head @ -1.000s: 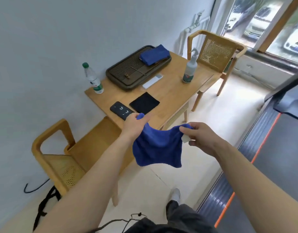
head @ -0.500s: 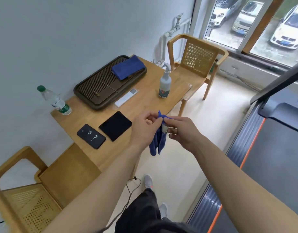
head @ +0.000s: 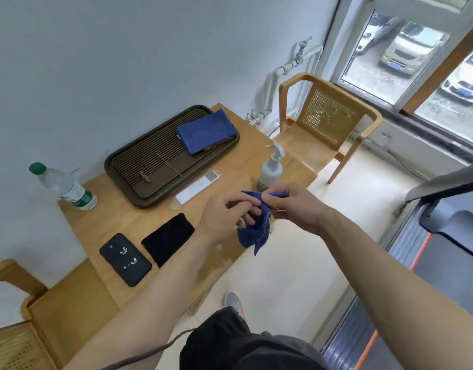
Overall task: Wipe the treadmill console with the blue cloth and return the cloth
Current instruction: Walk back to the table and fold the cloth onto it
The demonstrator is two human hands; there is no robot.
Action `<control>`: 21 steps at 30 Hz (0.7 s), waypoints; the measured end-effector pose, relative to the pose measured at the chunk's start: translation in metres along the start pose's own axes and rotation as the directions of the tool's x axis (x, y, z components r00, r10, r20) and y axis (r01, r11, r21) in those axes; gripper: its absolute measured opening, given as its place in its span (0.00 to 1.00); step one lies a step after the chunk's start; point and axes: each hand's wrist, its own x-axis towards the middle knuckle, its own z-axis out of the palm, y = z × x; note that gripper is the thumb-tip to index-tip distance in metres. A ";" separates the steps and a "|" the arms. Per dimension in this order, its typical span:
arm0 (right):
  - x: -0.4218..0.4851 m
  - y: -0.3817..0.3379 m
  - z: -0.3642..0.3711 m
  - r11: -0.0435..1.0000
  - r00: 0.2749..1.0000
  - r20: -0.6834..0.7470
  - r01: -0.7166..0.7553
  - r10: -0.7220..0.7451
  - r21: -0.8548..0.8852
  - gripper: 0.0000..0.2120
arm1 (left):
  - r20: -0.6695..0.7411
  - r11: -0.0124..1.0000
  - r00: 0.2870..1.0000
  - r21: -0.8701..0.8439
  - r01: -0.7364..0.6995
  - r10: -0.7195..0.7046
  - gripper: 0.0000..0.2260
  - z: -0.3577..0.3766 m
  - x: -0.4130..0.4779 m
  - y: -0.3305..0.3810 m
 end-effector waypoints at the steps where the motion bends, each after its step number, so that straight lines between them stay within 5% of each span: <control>1: 0.011 -0.007 -0.005 0.999 0.999 0.049 0.015 -0.013 -0.032 0.08 | -0.026 0.998 0.999 -0.057 0.030 -0.032 0.10 -0.009 0.009 0.001; 7: 0.065 -0.051 -0.026 0.990 0.927 0.372 0.083 -0.036 -0.112 0.14 | -0.099 0.930 0.992 0.367 -0.039 0.081 0.19 -0.044 0.044 -0.026; 13: 0.119 -0.067 -0.041 0.967 0.909 0.417 0.121 -0.017 -0.224 0.18 | -0.223 0.755 0.965 0.654 0.045 0.135 0.06 -0.058 0.058 -0.039; 17: 0.153 -0.074 -0.040 0.802 0.964 0.221 0.248 -0.148 -0.544 0.18 | -0.466 0.813 0.878 0.551 0.189 0.112 0.05 -0.077 0.064 -0.016; 21: 0.167 -0.096 -0.033 0.679 0.920 0.117 0.358 -0.374 -0.641 0.19 | -0.648 0.887 0.755 0.402 0.226 0.102 0.09 -0.078 0.073 0.014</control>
